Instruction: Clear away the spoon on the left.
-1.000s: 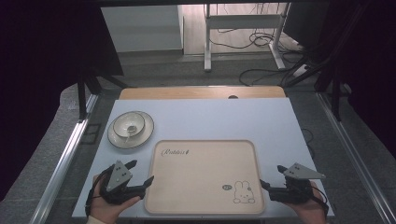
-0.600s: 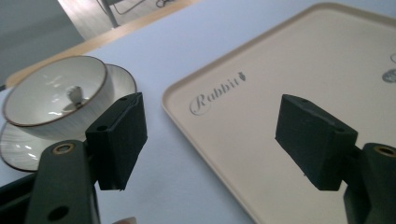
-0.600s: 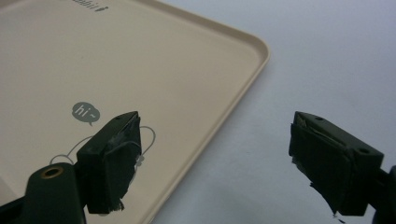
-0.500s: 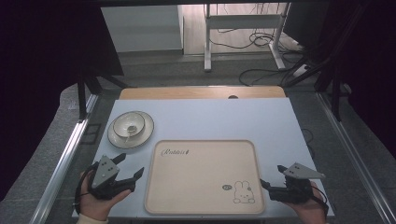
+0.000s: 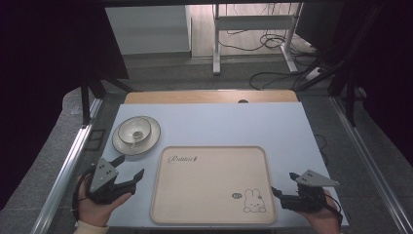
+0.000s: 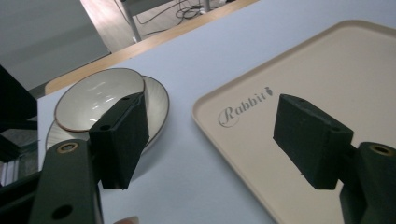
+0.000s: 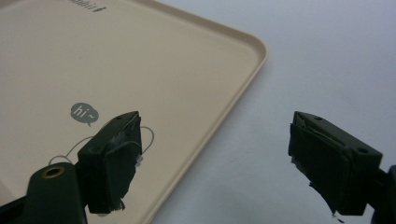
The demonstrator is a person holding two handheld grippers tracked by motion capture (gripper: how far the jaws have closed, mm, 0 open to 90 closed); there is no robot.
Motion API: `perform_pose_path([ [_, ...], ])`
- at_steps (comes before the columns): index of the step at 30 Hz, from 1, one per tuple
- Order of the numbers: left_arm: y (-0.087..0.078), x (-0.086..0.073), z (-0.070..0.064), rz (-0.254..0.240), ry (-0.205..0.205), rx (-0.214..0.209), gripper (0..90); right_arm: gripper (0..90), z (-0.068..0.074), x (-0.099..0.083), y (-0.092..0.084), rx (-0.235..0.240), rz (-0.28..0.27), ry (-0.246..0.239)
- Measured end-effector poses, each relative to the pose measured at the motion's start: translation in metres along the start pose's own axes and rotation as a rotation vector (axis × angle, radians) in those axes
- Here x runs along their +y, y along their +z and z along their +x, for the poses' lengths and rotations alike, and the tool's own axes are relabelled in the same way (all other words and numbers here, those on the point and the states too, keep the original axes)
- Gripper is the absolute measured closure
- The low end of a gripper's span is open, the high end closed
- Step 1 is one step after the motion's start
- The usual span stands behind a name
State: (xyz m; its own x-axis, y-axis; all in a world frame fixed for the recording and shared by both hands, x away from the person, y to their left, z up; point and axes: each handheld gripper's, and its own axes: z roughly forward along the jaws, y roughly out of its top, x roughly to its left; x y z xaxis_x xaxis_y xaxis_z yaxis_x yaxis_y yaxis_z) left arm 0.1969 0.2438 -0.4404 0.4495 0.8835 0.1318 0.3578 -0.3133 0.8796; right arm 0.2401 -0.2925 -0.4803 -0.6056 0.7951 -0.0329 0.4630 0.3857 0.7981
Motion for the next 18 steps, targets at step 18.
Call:
perform_pose_path([
  [18, 0.022, -0.015, 0.025, 0.022, -0.027, 0.055, 30.3, 17.4, -0.001, 0.0, 0.0, -0.002, 0.0, -0.003],
])
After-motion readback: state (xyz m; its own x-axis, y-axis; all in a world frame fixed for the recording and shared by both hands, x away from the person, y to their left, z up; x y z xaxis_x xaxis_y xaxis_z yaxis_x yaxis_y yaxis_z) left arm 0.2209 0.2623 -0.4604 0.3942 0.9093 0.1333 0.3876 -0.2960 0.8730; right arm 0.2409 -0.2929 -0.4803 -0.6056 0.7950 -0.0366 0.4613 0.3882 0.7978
